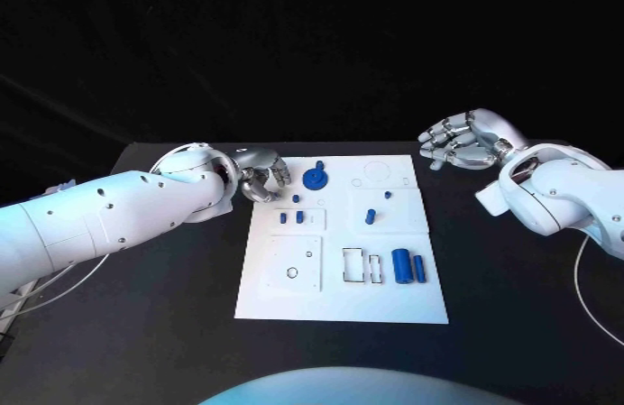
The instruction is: Assemble the parts on the task board
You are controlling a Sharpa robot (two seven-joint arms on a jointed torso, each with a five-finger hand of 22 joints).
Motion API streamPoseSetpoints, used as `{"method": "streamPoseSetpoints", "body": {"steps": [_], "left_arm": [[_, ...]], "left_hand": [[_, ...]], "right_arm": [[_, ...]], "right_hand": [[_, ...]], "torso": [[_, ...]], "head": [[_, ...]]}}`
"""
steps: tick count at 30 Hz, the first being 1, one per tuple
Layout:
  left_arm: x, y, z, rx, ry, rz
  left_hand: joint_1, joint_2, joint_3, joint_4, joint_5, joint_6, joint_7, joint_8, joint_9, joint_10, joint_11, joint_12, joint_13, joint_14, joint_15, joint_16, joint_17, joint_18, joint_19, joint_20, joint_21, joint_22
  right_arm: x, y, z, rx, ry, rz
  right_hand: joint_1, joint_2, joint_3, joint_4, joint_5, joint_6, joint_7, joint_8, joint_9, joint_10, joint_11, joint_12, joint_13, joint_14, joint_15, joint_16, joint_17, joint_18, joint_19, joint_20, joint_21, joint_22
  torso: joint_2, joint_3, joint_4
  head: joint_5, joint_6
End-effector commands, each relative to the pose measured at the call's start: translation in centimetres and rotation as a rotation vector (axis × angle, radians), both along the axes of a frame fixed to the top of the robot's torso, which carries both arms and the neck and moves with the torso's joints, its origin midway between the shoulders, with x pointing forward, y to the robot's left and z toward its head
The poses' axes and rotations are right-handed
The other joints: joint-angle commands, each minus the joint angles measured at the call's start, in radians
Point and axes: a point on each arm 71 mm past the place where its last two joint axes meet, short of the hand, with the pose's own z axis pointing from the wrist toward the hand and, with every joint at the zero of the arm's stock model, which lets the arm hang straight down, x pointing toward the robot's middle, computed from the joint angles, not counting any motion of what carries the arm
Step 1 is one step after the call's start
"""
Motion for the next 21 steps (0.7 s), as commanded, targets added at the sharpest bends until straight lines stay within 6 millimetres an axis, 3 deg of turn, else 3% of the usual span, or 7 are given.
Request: {"method": "streamPoseSetpoints", "body": {"steps": [1,4,6,9,11,17,21], "left_arm": [[-0.2,0.5,1.4,-0.256,-0.002,0.032],[-0.5,1.4,2.4,-0.450,0.020,0.064],[-0.8,2.1,3.1,-0.609,0.045,0.099],[-1.2,3.0,3.8,-0.786,0.066,0.160],[-1.4,3.2,4.0,-0.857,0.080,0.185],[-2.4,3.4,4.6,-1.079,0.153,0.230],[-3.1,3.0,4.9,-1.161,0.186,0.218]], "left_hand": [[-0.007,0.012,0.001,0.003,0.005,0.032,0.001,0.021,0.005,0.027,-0.001,0.023,0.008,-0.002,-0.001,0.002,-0.002,0.011,-0.001,-0.001,-0.002,-0.002],[-0.010,0.015,0.008,0.003,0.004,0.055,0.001,0.037,0.009,0.047,-0.003,0.044,0.014,-0.022,-0.003,-0.015,-0.046,0.020,-0.024,-0.003,-0.031,-0.044],[-0.008,0.021,0.016,-0.003,0.002,0.076,-0.001,0.059,0.016,0.050,-0.005,0.063,0.019,-0.108,-0.005,-0.089,-0.180,0.046,-0.115,-0.004,-0.137,-0.186],[-0.028,0.033,0.003,0.006,0.003,0.088,-0.010,0.082,0.026,0.071,-0.015,0.107,0.036,-0.132,-0.010,-0.106,-0.196,0.046,-0.135,-0.008,-0.163,-0.202],[-0.031,0.038,-0.001,0.005,0.004,0.091,-0.013,0.092,0.032,0.078,-0.019,0.126,0.045,-0.138,-0.013,-0.111,-0.202,0.047,-0.138,-0.010,-0.172,-0.208],[-0.033,0.050,-0.006,0.001,0.005,0.085,-0.014,0.106,0.041,0.065,-0.021,0.162,0.060,-0.170,-0.014,-0.133,-0.218,0.046,-0.155,-0.012,-0.200,-0.224],[-0.035,0.052,-0.008,0.000,0.004,0.082,-0.014,0.107,0.043,0.060,-0.020,0.168,0.063,-0.174,-0.013,-0.135,-0.220,0.045,-0.156,-0.012,-0.204,-0.226]], "right_arm": [[-0.4,1.1,-0.7,-0.218,0.015,0.100],[-0.6,1.7,-0.9,-0.332,-0.010,0.137],[-0.7,2.4,-1.0,-0.422,-0.036,0.162],[-0.8,3.2,-1.2,-0.533,-0.070,0.190],[-0.9,3.7,-1.2,-0.578,-0.084,0.202],[-1.1,5.3,-1.6,-0.716,-0.143,0.231],[-1.2,6.3,-1.8,-0.772,-0.175,0.239]], "right_hand": [[0.004,0.002,-0.001,-0.023,-0.003,0.030,-0.011,-0.017,-0.005,0.052,-0.015,-0.034,0.001,0.069,-0.023,0.069,0.061,0.005,0.021,-0.029,0.100,0.080],[-0.014,-0.001,0.004,-0.030,-0.004,0.050,-0.023,-0.029,-0.007,0.094,-0.028,-0.059,0.004,0.142,-0.038,0.183,0.141,0.007,0.046,-0.041,0.193,0.153],[-0.039,-0.012,0.022,-0.034,-0.005,0.060,-0.025,-0.046,-0.005,0.118,-0.026,-0.099,0.007,0.126,-0.039,0.334,0.261,0.007,0.026,-0.042,0.279,0.235],[-0.055,-0.022,0.026,-0.032,-0.007,0.065,-0.027,-0.051,0.000,0.121,-0.030,-0.119,0.009,0.147,-0.038,0.522,0.424,0.007,0.026,-0.039,0.333,0.287],[-0.060,-0.027,0.026,-0.031,-0.008,0.066,-0.028,-0.052,0.002,0.120,-0.031,-0.125,0.010,0.152,-0.037,0.578,0.471,0.000,0.042,-0.039,0.387,0.338],[-0.065,-0.036,0.036,-0.027,0.004,0.070,-0.027,-0.056,0.011,0.130,-0.028,-0.138,0.014,0.163,-0.036,0.742,0.612,-0.026,0.106,-0.036,0.572,0.516],[-0.070,-0.045,0.040,-0.025,0.001,0.059,-0.021,-0.065,0.013,0.119,-0.022,-0.153,0.013,0.171,-0.030,0.824,0.684,-0.037,0.128,-0.032,0.641,0.585]], "torso": [[-0.001,-0.0015,-0.0009],[-0.001,-0.0008,-0.0020],[-0.001,-0.0013,-0.0016],[-0.001,-0.0014,0.0013],[0.000,-0.0012,0.0021],[0.002,-0.0058,0.0041],[0.000,-0.0039,0.0016]], "head": [[-0.013,0.009],[-0.029,0.017],[-0.039,0.023],[-0.054,0.031],[-0.059,0.034],[-0.074,0.039],[-0.077,0.042]]}}
